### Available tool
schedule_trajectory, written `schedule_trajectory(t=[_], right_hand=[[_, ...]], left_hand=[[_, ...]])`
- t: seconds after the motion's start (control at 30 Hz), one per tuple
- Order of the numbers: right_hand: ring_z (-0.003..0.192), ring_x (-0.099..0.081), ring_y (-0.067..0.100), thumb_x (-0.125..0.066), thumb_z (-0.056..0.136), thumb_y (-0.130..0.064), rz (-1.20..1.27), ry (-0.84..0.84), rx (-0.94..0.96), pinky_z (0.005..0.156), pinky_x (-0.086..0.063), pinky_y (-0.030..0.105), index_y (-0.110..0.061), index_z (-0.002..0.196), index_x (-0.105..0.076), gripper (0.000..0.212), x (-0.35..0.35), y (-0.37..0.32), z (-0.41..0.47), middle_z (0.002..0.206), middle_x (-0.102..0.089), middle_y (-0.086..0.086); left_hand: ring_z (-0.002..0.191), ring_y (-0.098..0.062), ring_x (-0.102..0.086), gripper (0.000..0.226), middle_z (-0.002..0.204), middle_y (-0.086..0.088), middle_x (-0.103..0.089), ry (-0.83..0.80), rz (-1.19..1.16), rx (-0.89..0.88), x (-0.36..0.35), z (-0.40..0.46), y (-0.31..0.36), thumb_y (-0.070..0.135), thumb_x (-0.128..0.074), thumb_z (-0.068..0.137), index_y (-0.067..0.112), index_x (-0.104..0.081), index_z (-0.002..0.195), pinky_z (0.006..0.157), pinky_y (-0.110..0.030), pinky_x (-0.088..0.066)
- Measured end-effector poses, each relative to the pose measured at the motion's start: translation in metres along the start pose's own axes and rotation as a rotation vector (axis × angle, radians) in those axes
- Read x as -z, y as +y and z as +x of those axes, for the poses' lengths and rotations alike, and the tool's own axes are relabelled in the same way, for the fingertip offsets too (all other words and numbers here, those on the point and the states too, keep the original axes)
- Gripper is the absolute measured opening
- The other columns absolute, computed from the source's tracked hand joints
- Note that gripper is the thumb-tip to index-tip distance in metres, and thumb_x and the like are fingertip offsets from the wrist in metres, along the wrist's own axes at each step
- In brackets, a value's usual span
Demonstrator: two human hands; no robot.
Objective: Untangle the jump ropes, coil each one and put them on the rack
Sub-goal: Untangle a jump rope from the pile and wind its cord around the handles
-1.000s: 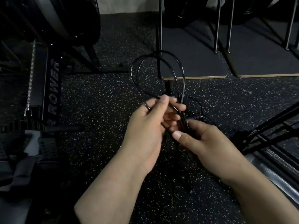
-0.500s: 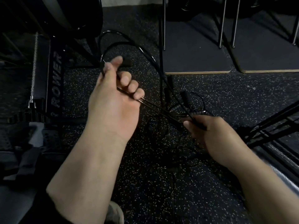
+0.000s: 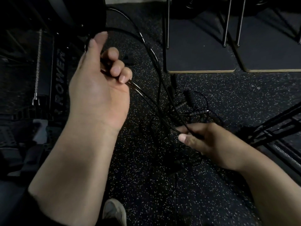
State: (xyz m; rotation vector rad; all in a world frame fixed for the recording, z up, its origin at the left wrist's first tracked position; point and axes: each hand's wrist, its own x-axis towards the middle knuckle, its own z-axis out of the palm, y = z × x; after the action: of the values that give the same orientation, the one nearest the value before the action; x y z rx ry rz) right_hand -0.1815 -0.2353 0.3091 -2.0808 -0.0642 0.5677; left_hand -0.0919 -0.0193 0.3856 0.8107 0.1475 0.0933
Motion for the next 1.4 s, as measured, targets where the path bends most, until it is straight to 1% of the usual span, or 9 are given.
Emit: schedule_trajectory(t=[0.07, 0.17, 0.23, 0.33, 0.6, 0.83, 0.93, 1.1, 1.4], right_hand=[[0.094, -0.068, -0.011, -0.059, 0.089, -0.055, 0.034, -0.008, 0.002, 0.090, -0.052, 0.022, -0.039, 0.110, -0.074, 0.030, -0.001, -0.001, 0.001, 0.095, -0.074, -0.030], [0.050, -0.047, 0.001, -0.053, 0.090, -0.055, 0.063, 0.075, 0.040, 0.057, -0.040, 0.019, -0.035, 0.096, -0.076, 0.031, -0.002, -0.006, 0.003, 0.052, -0.049, -0.017], [0.054, -0.039, 0.019, -0.054, 0.089, -0.054, 0.200, 0.157, 0.034, 0.055, -0.036, 0.033, -0.035, 0.095, -0.078, 0.031, -0.002, -0.008, 0.004, 0.056, -0.039, -0.003], [0.056, -0.038, 0.023, -0.057, 0.089, -0.051, 0.322, 0.226, 0.027, 0.058, -0.036, 0.040, -0.031, 0.096, -0.080, 0.031, -0.002, -0.011, 0.004, 0.060, -0.039, 0.006], [0.059, -0.040, 0.019, -0.058, 0.089, -0.049, 0.433, 0.333, 0.059, 0.049, -0.041, 0.025, -0.027, 0.095, -0.081, 0.033, 0.005, -0.015, -0.001, 0.060, -0.038, 0.000], [0.052, -0.032, 0.020, -0.057, 0.086, -0.054, 0.270, 0.273, 0.008, 0.046, -0.025, 0.028, -0.034, 0.093, -0.079, 0.030, 0.005, -0.015, -0.005, 0.055, -0.037, -0.002], [0.045, -0.037, 0.008, -0.054, 0.094, -0.057, 0.074, 0.196, -0.071, 0.046, -0.031, 0.024, -0.039, 0.091, -0.074, 0.027, 0.002, -0.007, -0.001, 0.055, -0.050, -0.011], [0.039, -0.047, -0.002, -0.053, 0.102, -0.049, -0.060, 0.238, -0.164, 0.041, -0.033, 0.013, -0.030, 0.082, -0.071, 0.033, -0.001, 0.002, 0.009, 0.066, -0.062, -0.009], [0.048, -0.044, 0.019, -0.053, 0.104, -0.042, -0.148, 0.348, -0.279, 0.040, -0.029, 0.025, -0.026, 0.079, -0.072, 0.035, 0.006, 0.019, 0.013, 0.057, -0.055, 0.005]], left_hand=[[0.054, -0.008, -0.045, 0.019, 0.069, 0.001, -0.056, 0.014, -0.076, 0.041, 0.000, 0.000, -0.003, 0.019, -0.052, 0.106, 0.007, -0.063, 0.116, 0.051, -0.021, -0.039], [0.064, -0.011, -0.060, 0.010, 0.076, 0.000, -0.062, 0.001, -0.073, 0.102, -0.002, -0.004, -0.011, 0.015, -0.059, 0.102, 0.010, -0.063, 0.110, 0.060, -0.024, -0.048], [0.076, -0.012, -0.067, 0.010, 0.082, 0.002, -0.067, -0.059, 0.063, 0.154, -0.003, -0.008, -0.019, 0.018, -0.061, 0.101, 0.015, -0.066, 0.109, 0.070, -0.028, -0.053], [0.089, -0.015, -0.070, 0.019, 0.090, 0.002, -0.071, -0.202, 0.306, 0.201, -0.002, -0.016, -0.031, 0.018, -0.055, 0.104, 0.020, -0.066, 0.120, 0.085, -0.035, -0.054], [0.109, -0.022, -0.073, 0.022, 0.104, -0.007, -0.077, -0.307, 0.572, 0.220, -0.001, -0.023, -0.049, 0.017, -0.045, 0.110, 0.017, -0.066, 0.109, 0.105, -0.046, -0.052], [0.078, -0.019, -0.070, 0.026, 0.074, 0.001, -0.067, -0.258, 0.583, 0.013, -0.009, -0.024, -0.047, 0.022, -0.038, 0.112, 0.019, -0.064, 0.115, 0.083, -0.038, -0.059], [0.066, -0.016, -0.066, 0.027, 0.071, -0.001, -0.063, -0.227, 0.591, -0.073, -0.011, -0.024, -0.044, 0.022, -0.036, 0.112, 0.021, -0.062, 0.113, 0.069, -0.025, -0.054], [0.057, -0.014, -0.053, 0.028, 0.067, 0.001, -0.054, -0.175, 0.510, -0.147, -0.012, -0.022, -0.039, 0.022, -0.033, 0.113, 0.020, -0.058, 0.123, 0.063, -0.028, -0.051], [0.053, -0.010, -0.048, 0.030, 0.066, 0.004, -0.057, 0.102, 0.271, -0.198, -0.002, 0.000, -0.009, 0.025, -0.035, 0.112, 0.020, -0.058, 0.130, 0.052, -0.027, -0.045]])
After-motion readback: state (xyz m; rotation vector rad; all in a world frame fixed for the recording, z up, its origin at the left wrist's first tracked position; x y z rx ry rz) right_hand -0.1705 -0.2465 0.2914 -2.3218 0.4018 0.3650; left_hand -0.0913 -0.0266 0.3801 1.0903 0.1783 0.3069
